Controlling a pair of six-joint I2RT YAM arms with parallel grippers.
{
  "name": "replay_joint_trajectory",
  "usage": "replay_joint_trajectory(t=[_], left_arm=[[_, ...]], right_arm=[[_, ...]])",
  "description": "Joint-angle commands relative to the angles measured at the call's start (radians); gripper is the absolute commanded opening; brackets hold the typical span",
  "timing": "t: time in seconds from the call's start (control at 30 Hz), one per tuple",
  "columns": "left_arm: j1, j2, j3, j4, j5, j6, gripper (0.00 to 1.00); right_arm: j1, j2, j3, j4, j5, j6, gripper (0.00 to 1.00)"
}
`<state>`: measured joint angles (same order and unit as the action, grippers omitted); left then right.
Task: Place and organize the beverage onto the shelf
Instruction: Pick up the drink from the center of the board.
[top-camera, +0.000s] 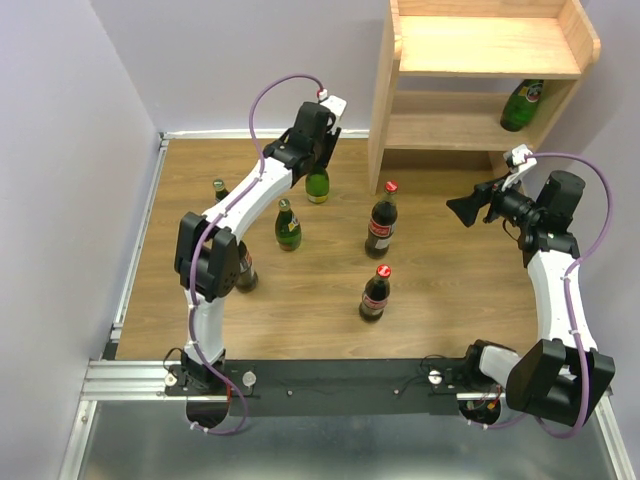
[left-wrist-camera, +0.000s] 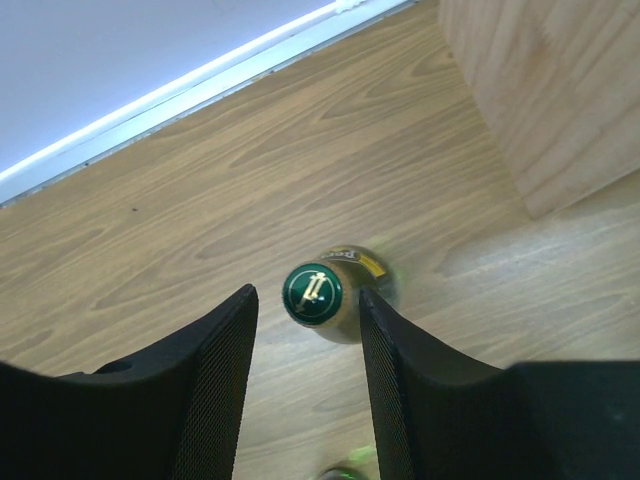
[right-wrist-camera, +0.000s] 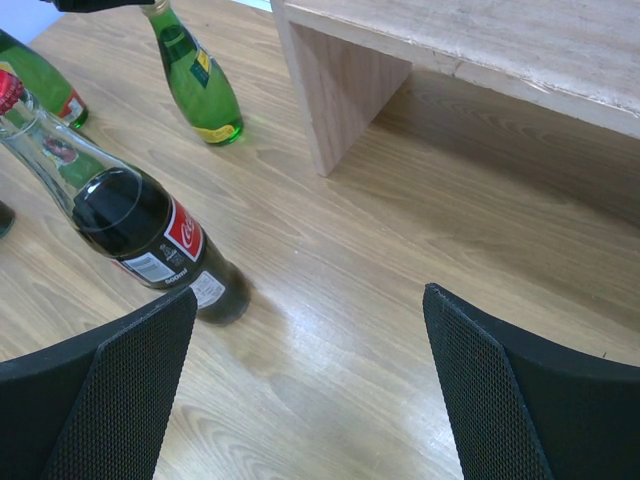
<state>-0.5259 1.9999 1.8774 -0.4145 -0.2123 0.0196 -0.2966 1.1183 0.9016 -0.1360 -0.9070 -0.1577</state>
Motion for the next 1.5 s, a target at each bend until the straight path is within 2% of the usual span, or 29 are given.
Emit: replay_joint_trajectory(t=[0.0,0.6,0.7,0.73,0.8,0.83,0.97,1.2,1.33,1.43,1.47], left_arm=[[-0.008,0.036,0.045,-0.024,-0.072,0.017,0.54],[-0.005,0.102,0.095,-0.066,-0.026,-0.001,0.51],[-0.002,0.093,0.098,-0.06,-0.021,-0.006,0.37],[0.0,0.088,0.098,-0.056,-0.01,-0.009,0.24],[0.001,0.071,0.106,-0.05,0.002,-0.015,0.05],[0.003,0.062,0.109,-0.046,0.014,-0.017,0.0],[0.001,-0.007,0.112,-0.02,0.057,-0.017,0.0],[0.001,-0.238,0.068,0.069,0.117,-0.063,0.0],[0.001,-0.348,0.037,0.114,0.146,-0.092,0.0],[0.001,-0.415,0.02,0.149,0.171,-0.118,0.0],[0.001,-0.43,0.022,0.154,0.178,-0.127,0.0]], right_arm=[[-0.004,0.006,-0.009,-0.027,-0.027,-0.003,1.0],[-0.004,0.008,-0.007,-0.028,-0.027,-0.003,1.0],[-0.004,0.006,-0.009,-0.028,-0.027,-0.003,1.0],[-0.004,0.008,-0.007,-0.028,-0.027,-0.003,1.0],[-0.004,0.008,-0.009,-0.028,-0.03,-0.005,1.0],[-0.004,0.008,-0.009,-0.03,-0.032,-0.006,1.0],[-0.004,0.002,-0.009,-0.034,-0.046,-0.028,1.0],[-0.004,-0.011,0.006,-0.076,-0.113,-0.111,1.0],[-0.003,0.027,0.126,-0.174,-0.133,-0.195,1.0],[0.007,0.09,0.32,-0.289,-0.171,-0.233,1.0],[0.028,0.139,0.43,-0.363,-0.178,-0.252,0.99]])
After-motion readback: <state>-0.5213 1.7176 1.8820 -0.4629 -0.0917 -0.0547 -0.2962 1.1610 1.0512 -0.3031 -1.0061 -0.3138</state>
